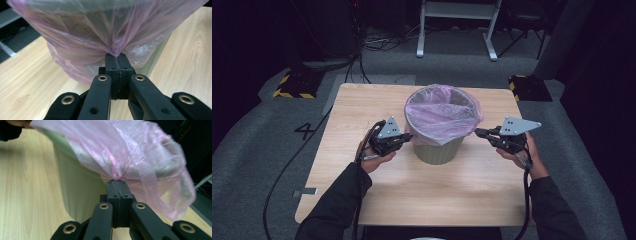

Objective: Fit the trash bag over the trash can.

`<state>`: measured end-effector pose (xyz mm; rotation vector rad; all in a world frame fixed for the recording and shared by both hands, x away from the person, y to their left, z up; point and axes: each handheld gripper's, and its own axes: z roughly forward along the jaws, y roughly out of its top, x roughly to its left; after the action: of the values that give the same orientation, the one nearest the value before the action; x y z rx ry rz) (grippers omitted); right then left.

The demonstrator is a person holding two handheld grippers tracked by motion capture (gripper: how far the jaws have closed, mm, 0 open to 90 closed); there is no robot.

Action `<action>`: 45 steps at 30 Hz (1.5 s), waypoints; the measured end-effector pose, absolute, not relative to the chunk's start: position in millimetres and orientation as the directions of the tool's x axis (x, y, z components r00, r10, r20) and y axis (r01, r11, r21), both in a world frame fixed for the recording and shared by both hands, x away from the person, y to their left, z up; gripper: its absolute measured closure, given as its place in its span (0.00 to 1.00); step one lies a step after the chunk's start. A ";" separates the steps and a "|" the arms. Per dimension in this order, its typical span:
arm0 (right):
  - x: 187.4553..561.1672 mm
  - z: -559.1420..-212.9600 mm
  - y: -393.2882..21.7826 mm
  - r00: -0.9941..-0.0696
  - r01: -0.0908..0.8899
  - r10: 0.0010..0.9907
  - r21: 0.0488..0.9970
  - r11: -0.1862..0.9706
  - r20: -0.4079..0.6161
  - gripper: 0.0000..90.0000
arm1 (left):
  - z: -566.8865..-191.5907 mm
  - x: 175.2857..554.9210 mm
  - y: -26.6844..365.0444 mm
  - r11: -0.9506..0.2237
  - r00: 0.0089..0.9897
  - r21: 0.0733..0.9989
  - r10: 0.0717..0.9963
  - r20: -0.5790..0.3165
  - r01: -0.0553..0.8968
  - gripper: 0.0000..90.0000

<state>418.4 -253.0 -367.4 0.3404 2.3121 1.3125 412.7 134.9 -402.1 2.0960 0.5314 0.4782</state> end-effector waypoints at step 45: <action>420.1 -392.8 -240.6 -0.903 -0.020 0.312 0.755 0.655 -0.295 1.00 | -437.8 416.2 130.3 -0.573 0.844 0.785 0.521 0.126 0.237 1.00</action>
<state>420.1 -240.6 -392.8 0.2300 2.4724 1.1352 416.2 130.3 -437.8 2.1915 0.5494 0.4400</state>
